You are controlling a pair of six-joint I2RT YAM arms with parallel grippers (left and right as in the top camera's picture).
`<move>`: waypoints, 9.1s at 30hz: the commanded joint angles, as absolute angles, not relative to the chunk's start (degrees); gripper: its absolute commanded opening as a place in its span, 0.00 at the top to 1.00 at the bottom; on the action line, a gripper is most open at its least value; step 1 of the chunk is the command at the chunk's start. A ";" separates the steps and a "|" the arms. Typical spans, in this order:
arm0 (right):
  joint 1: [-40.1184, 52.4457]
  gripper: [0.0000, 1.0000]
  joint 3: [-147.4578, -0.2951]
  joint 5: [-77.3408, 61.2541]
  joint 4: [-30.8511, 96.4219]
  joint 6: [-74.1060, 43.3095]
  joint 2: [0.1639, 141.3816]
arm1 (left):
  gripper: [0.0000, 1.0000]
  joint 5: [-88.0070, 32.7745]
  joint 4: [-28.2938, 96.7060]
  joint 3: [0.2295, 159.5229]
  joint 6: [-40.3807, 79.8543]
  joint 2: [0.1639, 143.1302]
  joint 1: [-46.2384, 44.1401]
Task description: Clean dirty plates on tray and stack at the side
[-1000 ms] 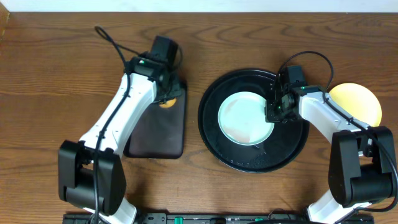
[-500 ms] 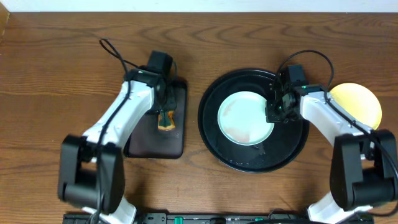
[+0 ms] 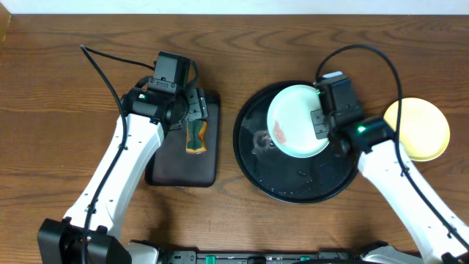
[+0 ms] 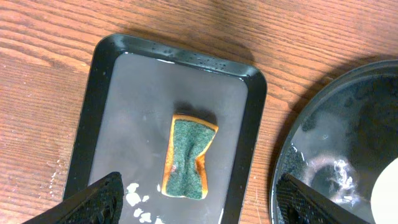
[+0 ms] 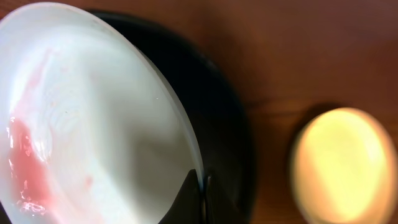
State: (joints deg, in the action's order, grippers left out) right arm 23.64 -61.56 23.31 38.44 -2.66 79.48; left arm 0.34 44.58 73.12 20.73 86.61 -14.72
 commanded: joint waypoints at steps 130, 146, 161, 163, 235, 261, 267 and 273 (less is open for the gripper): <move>-41.89 0.50 -62.96 -27.57 31.83 -16.40 85.14 | 0.18 0.49 44.71 74.11 20.38 86.80 -14.44; -6.20 0.01 -62.96 -37.08 45.34 -11.14 55.18 | 0.18 0.49 44.71 74.11 20.38 86.80 -14.44; 1.43 0.01 -61.95 -19.77 51.09 -4.14 52.31 | 0.18 0.49 44.71 74.11 20.38 86.80 -14.44; 2.94 0.01 -59.68 -16.08 45.69 -4.14 50.35 | 0.18 0.49 44.71 74.11 20.38 86.80 -14.44; 5.23 0.01 -0.32 -3.25 3.99 -4.19 0.34 | 0.18 4.47 44.42 71.00 18.59 79.48 -15.35; 5.23 0.01 -0.32 -3.25 3.99 -4.19 0.34 | 0.18 6.20 3.46 11.42 17.82 5.98 0.75; 5.23 0.01 -0.32 -3.25 3.99 -4.19 0.34 | 0.18 5.98 2.20 5.54 17.80 0.14 1.39; 5.23 0.01 -0.32 -3.25 3.99 -4.19 0.34 | 0.18 5.78 3.29 0.23 18.50 0.08 1.28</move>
State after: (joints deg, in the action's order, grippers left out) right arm 5.52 -0.45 -3.57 3.79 -4.91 0.69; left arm 6.31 2.04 2.02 18.57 0.58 1.04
